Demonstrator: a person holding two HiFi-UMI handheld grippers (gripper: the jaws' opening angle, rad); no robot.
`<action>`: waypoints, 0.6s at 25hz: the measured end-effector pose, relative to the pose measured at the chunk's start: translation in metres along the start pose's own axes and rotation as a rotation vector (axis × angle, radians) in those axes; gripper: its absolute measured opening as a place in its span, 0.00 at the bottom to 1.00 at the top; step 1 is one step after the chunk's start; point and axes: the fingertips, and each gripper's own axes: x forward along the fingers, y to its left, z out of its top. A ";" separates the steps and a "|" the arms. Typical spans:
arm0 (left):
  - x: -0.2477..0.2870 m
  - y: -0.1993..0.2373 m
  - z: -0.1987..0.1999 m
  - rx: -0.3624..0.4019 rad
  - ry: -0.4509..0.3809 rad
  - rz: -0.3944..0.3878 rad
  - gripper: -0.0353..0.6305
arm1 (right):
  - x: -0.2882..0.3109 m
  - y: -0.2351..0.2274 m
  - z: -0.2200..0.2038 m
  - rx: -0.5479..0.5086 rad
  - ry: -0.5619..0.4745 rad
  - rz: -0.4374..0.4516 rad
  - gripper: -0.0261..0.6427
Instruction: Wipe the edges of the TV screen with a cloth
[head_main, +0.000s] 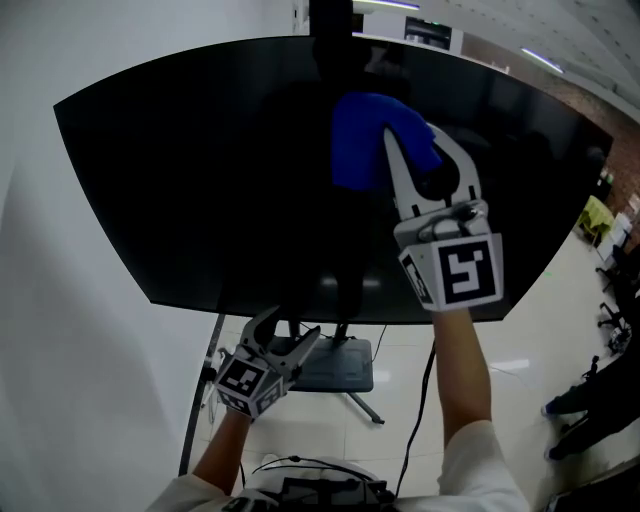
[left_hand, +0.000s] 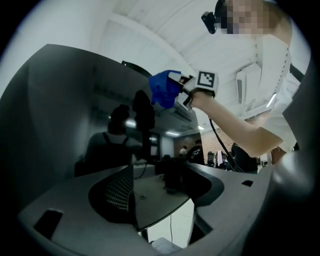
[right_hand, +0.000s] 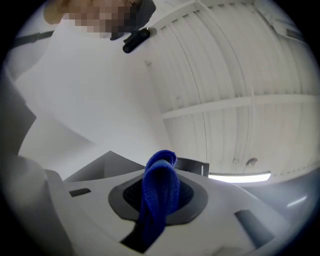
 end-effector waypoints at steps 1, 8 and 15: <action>0.001 0.001 0.000 -0.005 0.001 -0.003 0.50 | 0.022 -0.007 0.008 -0.030 -0.007 -0.003 0.14; 0.008 -0.007 0.011 -0.011 -0.003 -0.069 0.50 | 0.154 -0.021 0.052 -0.178 0.049 0.030 0.14; 0.009 -0.024 -0.006 -0.039 0.031 -0.140 0.50 | 0.185 -0.025 0.013 -0.363 0.325 0.096 0.15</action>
